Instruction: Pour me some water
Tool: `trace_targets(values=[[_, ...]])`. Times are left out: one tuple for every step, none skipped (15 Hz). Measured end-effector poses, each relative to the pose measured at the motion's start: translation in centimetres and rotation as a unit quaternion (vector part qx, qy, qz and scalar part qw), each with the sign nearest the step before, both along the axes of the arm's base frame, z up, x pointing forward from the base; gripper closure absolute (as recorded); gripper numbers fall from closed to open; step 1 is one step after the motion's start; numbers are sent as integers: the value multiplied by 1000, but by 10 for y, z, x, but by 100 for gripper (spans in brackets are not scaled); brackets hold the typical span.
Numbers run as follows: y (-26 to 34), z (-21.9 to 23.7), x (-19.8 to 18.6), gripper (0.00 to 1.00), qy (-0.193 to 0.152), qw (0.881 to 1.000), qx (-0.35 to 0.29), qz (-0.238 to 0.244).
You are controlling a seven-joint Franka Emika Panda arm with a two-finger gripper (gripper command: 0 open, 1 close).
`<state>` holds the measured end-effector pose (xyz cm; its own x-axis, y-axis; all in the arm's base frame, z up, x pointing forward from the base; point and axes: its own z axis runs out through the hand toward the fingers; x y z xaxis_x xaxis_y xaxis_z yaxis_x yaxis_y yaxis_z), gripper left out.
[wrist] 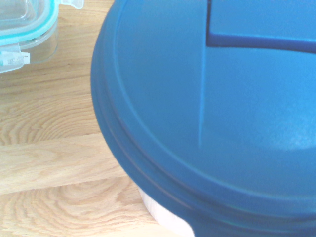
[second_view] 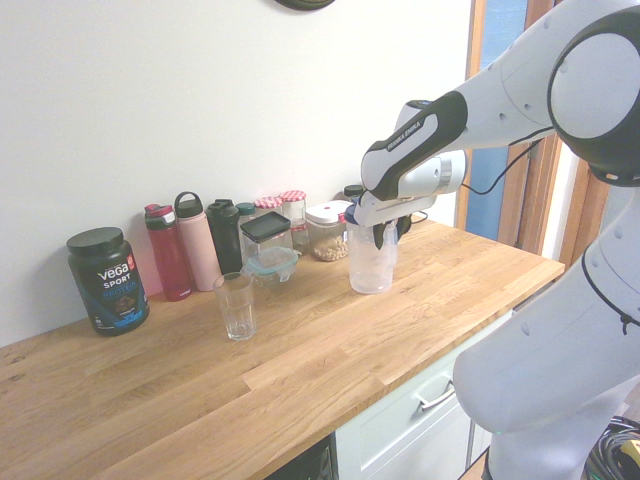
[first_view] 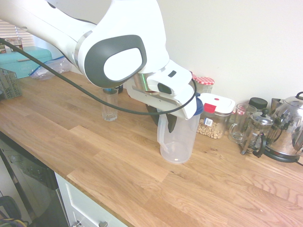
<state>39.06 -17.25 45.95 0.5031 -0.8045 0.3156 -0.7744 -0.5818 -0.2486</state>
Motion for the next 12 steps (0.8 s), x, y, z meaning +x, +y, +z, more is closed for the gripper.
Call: trace_targets(values=[[1, 0, 0, 100, 0, 1000, -1, 1], [2, 0, 1, 100, 0, 1000, -1, 1], [3, 0, 1, 100, 0, 1000, -2, 3], [5, 0, 2, 100, 0, 1000, -2, 4], [6, 1, 3, 100, -1, 1000, -3, 4], [7, 1, 3, 100, -1, 1000, -3, 5], [8, 1, 3, 100, 0, 1000, -3, 6], [8, 1, 2, 100, 5, 1000, -3, 10], [10, 2, -1, 100, 16, 1000, -2, 17], [12, 7, -6, 100, 28, 999, -1, 28], [15, 18, -14, 100, 39, 998, 0, 43], [19, 37, -24, 100, 44, 997, -1, 60]])
